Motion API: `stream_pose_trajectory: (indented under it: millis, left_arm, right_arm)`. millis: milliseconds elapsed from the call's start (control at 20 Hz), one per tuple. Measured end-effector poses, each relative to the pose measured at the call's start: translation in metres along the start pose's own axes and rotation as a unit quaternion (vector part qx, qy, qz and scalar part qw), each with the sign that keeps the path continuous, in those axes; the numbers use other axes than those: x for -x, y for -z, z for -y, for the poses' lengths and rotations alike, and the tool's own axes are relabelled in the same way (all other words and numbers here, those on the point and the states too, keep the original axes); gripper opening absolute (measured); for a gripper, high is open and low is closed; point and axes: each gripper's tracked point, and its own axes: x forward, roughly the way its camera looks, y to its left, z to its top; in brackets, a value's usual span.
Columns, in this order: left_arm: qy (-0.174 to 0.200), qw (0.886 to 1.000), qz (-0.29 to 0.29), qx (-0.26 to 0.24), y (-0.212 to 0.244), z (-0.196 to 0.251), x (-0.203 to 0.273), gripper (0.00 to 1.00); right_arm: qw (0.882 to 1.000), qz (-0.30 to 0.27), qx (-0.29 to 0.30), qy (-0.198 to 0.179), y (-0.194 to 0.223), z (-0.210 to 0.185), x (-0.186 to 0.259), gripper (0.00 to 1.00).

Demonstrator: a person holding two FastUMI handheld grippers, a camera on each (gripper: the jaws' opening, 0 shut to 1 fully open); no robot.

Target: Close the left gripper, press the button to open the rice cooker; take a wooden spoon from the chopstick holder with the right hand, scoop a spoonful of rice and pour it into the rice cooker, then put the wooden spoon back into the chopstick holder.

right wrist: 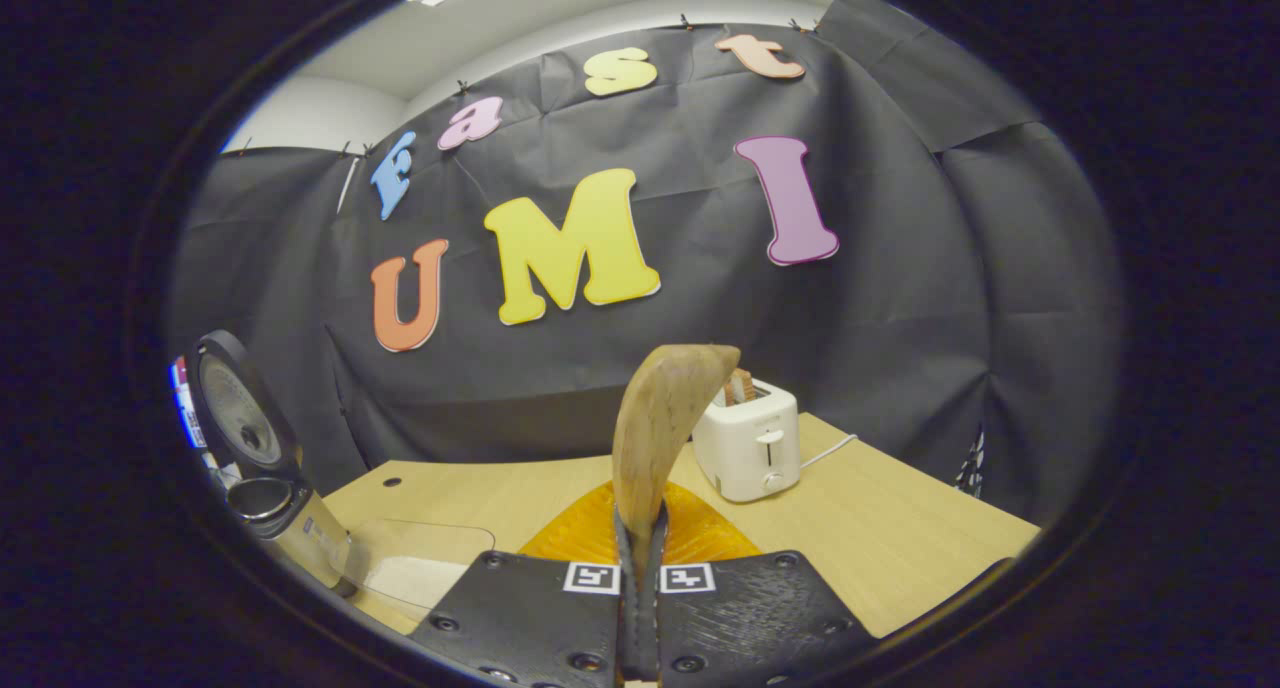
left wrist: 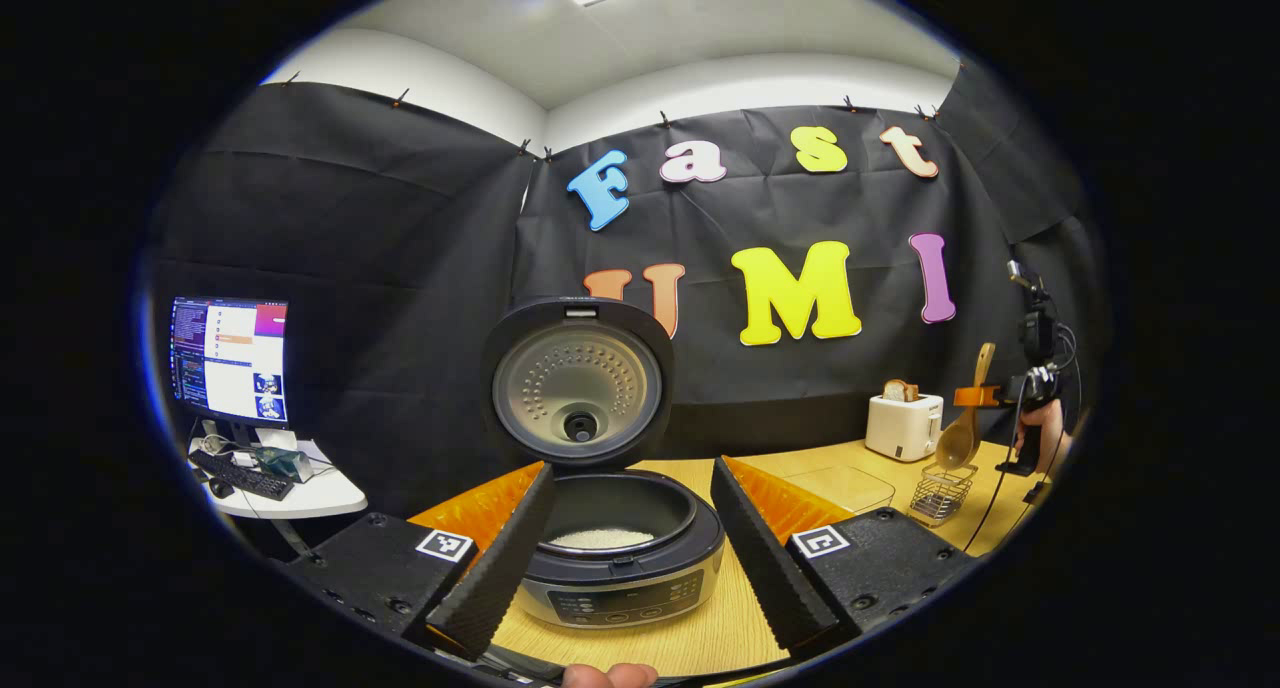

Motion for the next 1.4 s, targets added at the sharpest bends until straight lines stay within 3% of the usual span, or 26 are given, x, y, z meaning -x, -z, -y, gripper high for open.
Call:
stream_pose_trajectory:
  millis: [400, 700, 1100, 1200, 1250, 1300, 1400]
  left_arm:
    - [-0.003, 1.000, -0.002, -0.005, 0.000, -0.002, 0.001, 1.00]
    - [-0.001, 1.000, -0.001, -0.005, 0.000, 0.000, 0.001, 1.00]
    - [-0.002, 1.000, 0.000, -0.005, -0.001, 0.000, 0.001, 1.00]
    - [0.000, 1.000, 0.002, -0.003, -0.002, 0.003, 0.001, 1.00]
    - [0.003, 1.000, 0.001, -0.001, -0.002, 0.005, 0.001, 1.00]
    - [0.004, 1.000, 0.001, -0.001, -0.001, 0.006, 0.001, 0.99]
    - [0.004, 1.000, 0.000, -0.004, -0.001, 0.008, 0.001, 1.00]
  right_arm:
    - [1.000, -0.027, -0.002, 0.010, 0.049, 0.007, -0.014, 0.00]
    - [0.997, -0.057, -0.044, 0.011, 0.080, 0.015, -0.025, 0.00]
    - [0.998, -0.052, -0.019, 0.016, 0.078, 0.019, -0.022, 0.08]
    - [0.998, -0.055, -0.009, 0.015, 0.080, 0.019, -0.021, 0.14]
    - [0.998, -0.057, -0.007, 0.010, 0.080, 0.018, -0.017, 0.24]
    - [0.998, -0.059, -0.003, 0.008, 0.082, 0.018, -0.016, 0.24]
    - [0.998, -0.061, 0.011, 0.008, 0.082, 0.017, -0.012, 0.49]
